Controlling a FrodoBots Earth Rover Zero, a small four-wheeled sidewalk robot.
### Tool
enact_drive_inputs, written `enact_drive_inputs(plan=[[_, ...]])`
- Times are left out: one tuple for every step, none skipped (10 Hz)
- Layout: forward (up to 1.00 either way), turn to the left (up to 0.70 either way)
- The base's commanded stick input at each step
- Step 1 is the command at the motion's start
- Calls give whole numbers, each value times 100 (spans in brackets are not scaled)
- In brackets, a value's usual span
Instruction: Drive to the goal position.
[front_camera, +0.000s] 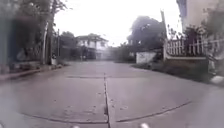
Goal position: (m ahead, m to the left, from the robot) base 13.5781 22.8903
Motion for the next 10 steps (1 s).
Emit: enact_drive_inputs(plan=[[100, 1], [100, 1], [100, 1], [100, 1], [100, 1], [100, 1], [100, 1], [100, 1], [100, 1], [100, 1]])
